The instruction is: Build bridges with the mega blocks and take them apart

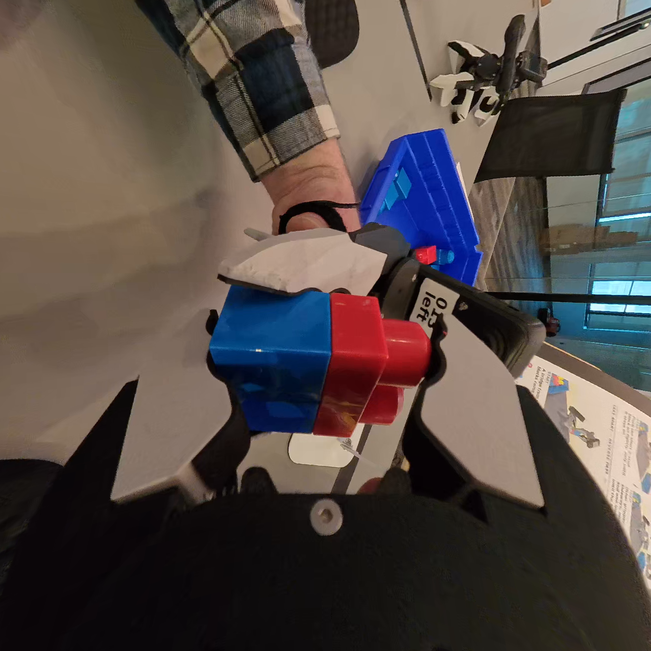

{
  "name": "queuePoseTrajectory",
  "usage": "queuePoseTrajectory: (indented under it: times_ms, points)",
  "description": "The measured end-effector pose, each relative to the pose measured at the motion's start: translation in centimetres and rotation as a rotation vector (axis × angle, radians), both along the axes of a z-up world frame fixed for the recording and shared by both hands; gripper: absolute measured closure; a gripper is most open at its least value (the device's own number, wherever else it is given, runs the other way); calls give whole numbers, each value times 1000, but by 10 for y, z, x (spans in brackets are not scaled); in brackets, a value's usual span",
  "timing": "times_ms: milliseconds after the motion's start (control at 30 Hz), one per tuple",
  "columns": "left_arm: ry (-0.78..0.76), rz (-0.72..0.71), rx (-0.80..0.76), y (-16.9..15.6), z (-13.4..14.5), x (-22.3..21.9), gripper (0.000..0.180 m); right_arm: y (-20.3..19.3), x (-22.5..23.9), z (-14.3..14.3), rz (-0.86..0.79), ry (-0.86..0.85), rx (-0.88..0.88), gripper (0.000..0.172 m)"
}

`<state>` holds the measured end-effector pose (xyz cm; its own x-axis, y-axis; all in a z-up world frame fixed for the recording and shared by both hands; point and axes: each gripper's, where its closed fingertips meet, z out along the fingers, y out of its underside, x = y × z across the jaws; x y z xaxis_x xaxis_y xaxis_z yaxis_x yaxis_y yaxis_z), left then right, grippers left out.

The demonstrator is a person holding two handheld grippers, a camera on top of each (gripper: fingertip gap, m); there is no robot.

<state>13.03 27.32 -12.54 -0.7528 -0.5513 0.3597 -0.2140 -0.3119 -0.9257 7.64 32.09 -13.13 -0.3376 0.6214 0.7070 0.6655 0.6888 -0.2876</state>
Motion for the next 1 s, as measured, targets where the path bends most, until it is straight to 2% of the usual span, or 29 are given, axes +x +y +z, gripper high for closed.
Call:
queuePoseTrajectory:
  times_ms: [100,133,167,233,267,367,433,567,700,833,1000]
  points:
    - [28,4,21,-1,0,0,102,0,0,3,0,17,-23,58]
    - [37,32,12,3,2,2,102,6,2,6,-30,36,-13,56]
    - [46,100,32,11,2,5,102,12,5,12,-65,67,4,44]
    - [92,203,49,25,0,8,102,14,11,22,-88,123,33,41]
    - [76,197,0,26,8,5,102,12,12,24,-86,139,38,37]
    - [131,196,-33,25,7,9,102,11,10,16,-84,139,59,39]
    - [196,254,-3,26,0,20,102,16,11,9,-120,99,77,47]
    - [294,326,-36,32,-4,26,102,27,24,2,-195,17,129,47]
    - [401,328,-55,29,-15,29,102,28,37,-7,-228,-69,168,47]
    - [461,346,-66,28,-19,33,102,30,47,-11,-266,-97,189,44]
    - [509,365,-56,31,-25,36,102,34,54,-11,-280,-121,261,56]
